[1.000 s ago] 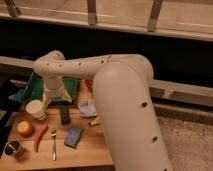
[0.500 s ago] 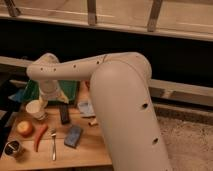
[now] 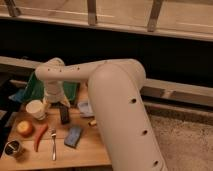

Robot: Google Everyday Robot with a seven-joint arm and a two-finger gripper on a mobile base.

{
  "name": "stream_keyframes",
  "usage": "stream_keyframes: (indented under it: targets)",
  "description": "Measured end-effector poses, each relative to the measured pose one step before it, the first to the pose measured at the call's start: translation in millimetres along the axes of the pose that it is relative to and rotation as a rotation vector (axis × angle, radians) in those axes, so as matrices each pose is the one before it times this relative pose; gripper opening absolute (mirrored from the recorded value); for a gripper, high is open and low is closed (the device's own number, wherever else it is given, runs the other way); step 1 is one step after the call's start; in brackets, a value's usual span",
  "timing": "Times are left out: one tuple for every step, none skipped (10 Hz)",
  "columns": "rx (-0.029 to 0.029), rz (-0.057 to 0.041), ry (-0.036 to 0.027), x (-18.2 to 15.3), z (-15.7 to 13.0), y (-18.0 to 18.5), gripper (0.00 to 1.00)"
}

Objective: Place eraser in paper cup

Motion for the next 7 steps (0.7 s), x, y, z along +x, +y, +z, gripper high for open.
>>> stream_keyframes:
  targets:
    - [-0.01088,0.01086,0.02273,-1.83,10.94,-3.78,0.80]
    - [-0.00702,0.00898,0.01750,-1.14,7.05,-3.23,0.80]
    - [0.00004,0.00963,0.01258,-1.89,4.54,-3.13,0.80]
    - [0.00584,0.00676,0.01167,-3.09,6.67,-2.03,0.80]
    - [0.00514,0.00273,0.00573,-3.33,5.97,-0.86,0.80]
    - [0.00435,0.00659,0.00106,-3.51,5.01,-4.20,0.80]
    - [0.00682,0.00684,-0.00194,-3.78,5.68,-5.49,0.80]
